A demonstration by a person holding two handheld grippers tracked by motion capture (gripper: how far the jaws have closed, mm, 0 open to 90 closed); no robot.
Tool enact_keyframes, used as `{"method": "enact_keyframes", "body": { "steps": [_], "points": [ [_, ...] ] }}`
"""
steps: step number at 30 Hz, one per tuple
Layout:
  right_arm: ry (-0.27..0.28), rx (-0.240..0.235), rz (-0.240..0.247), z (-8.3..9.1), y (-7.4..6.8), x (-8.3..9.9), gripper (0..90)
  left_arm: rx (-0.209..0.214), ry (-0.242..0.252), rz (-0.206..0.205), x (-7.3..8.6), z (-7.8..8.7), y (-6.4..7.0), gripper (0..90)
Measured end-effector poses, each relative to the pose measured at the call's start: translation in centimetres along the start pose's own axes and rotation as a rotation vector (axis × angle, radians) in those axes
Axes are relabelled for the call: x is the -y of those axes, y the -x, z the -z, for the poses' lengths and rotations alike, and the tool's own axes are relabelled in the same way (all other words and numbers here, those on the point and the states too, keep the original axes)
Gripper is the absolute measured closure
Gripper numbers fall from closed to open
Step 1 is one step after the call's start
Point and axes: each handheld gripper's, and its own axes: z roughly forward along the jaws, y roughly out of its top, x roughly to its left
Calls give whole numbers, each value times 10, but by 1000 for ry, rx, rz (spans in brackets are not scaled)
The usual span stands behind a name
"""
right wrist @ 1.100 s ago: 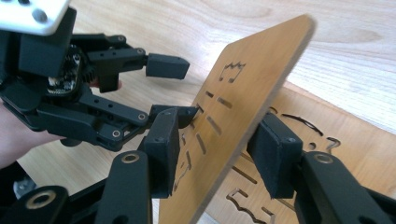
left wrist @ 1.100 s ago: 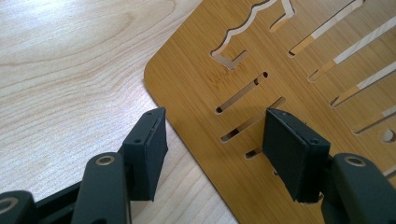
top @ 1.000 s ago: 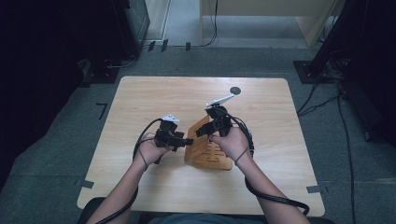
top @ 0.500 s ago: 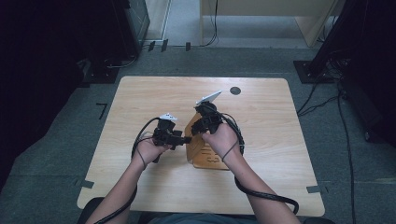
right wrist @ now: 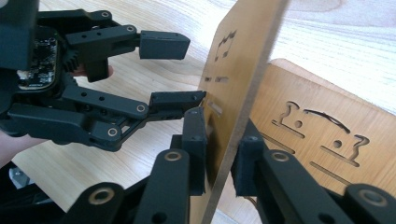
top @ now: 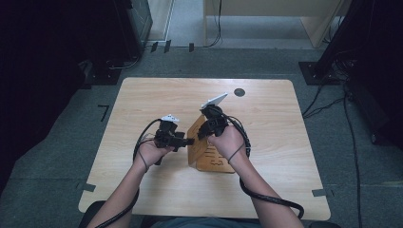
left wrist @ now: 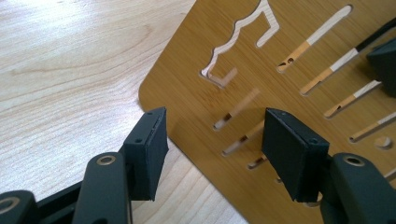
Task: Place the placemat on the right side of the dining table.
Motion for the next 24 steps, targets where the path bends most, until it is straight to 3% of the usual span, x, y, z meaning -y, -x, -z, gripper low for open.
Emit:
{"method": "enact_keyframes", "body": {
  "steps": [14, 24],
  "points": [
    [-27, 13, 17, 6, -5, -2, 877, -2, 20, 11, -1, 5, -4, 396],
    [14, 63, 63, 26, -12, -8, 877, -2, 40, 7, -3, 8, -4, 396]
  ]
}}
